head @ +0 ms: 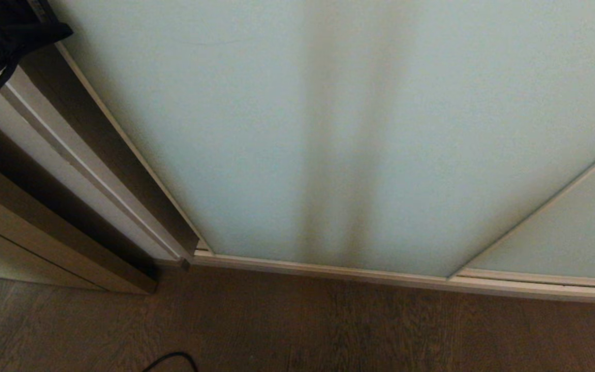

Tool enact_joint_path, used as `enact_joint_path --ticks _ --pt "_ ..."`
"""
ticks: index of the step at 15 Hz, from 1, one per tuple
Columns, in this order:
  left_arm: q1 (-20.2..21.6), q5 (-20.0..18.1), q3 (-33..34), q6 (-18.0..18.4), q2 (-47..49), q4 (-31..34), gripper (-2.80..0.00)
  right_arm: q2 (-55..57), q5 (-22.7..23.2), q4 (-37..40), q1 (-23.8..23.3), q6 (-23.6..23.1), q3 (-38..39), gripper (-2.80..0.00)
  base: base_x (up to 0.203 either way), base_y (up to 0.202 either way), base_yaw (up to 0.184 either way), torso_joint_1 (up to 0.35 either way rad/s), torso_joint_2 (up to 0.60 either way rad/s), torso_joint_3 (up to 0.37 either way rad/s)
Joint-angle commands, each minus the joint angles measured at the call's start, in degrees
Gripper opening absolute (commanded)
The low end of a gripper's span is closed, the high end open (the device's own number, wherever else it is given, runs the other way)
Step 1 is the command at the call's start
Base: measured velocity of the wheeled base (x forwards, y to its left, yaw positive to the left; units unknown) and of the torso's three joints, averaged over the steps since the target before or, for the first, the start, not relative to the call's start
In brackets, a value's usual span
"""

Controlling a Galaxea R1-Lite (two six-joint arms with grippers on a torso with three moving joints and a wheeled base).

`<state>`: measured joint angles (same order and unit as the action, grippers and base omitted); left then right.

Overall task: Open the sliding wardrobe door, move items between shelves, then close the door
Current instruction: Open the door

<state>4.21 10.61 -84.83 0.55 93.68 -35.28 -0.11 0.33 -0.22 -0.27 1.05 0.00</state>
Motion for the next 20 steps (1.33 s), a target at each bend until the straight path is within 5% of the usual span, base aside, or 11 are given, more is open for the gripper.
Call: enact_joint_path --ticks 1,13,18,20 --pt "-1.79 0.29 0.14 -0.02 -0.93 -0.3 -2.8 0.02 0.02 -0.04 0.0 0.01 0.08 -2.8 0.0 0.0 0.0 0.0 0.0 0.0" --pt "-19.65 2.88 3.64 0.06 -3.77 0.83 -2.8 0.02 0.02 -0.04 0.0 0.01 0.0 -2.8 0.0 0.0 0.0 0.0 0.0 0.0" --pt "-16.32 4.54 1.52 0.37 -5.17 1.29 -2.8 0.02 0.02 -0.04 0.0 0.01 0.09 -2.8 0.0 0.0 0.0 0.0 0.0 0.0" --pt "-14.74 5.43 1.58 3.58 -6.67 3.12 -2.8 0.02 0.02 -0.04 0.0 0.01 0.09 -2.8 0.0 0.0 0.0 0.0 0.0 0.0"
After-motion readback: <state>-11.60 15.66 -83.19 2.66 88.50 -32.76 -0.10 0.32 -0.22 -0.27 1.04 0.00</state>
